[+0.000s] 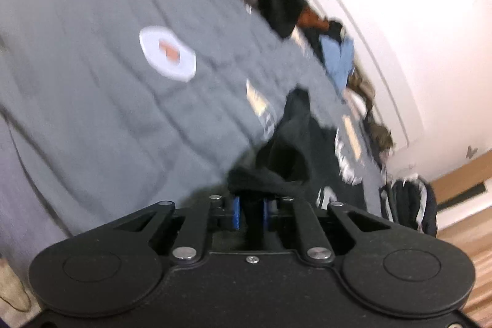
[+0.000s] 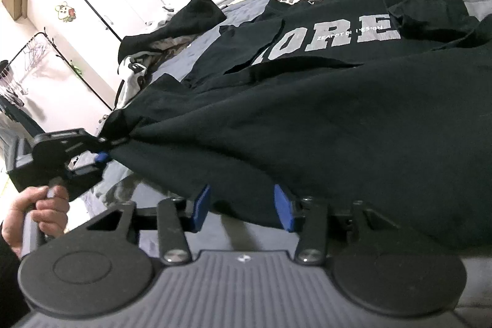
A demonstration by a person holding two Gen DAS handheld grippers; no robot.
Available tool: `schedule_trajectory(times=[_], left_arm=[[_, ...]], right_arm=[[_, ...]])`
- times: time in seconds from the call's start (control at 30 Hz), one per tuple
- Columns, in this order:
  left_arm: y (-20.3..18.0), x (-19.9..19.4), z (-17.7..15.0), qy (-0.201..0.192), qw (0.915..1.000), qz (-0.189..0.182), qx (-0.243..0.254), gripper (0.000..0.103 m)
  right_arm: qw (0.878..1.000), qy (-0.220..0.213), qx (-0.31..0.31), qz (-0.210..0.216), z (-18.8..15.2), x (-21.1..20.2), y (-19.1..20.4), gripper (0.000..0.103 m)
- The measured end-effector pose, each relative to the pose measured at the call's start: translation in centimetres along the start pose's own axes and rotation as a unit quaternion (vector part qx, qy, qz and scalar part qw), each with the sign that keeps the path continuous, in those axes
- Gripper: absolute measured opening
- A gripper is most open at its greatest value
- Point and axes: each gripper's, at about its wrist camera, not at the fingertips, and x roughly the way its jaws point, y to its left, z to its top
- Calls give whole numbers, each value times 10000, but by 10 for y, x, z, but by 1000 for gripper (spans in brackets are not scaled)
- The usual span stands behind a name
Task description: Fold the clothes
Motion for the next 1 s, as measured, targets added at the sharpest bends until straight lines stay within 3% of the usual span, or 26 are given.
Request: schedule_trajectory(times=[0.33, 0.53, 0.67, 0.77, 0.9, 1.0], left_arm=[[-6, -22, 13, -495, 9987, -107, -67, 10], [1, -14, 11, -71, 9997, 209, -84, 11], [12, -15, 12, 92, 9989, 336, -320, 24], [18, -31, 15, -87, 9982, 330, -502, 30], [17, -41, 18, -259, 9981, 339, -451, 43], [15, -35, 14, -99, 9985, 390, -368, 44]], right_arm=[[9998, -5, 137, 106, 0, -5, -8, 41], [9998, 24, 196, 81, 0, -7, -13, 40], [9997, 17, 227, 9, 2, -11, -8, 40], [9996, -19, 284, 14, 4, -18, -6, 41], [9989, -109, 458, 65, 7, -31, -4, 43], [9971, -200, 723, 136, 9, -46, -6, 44]])
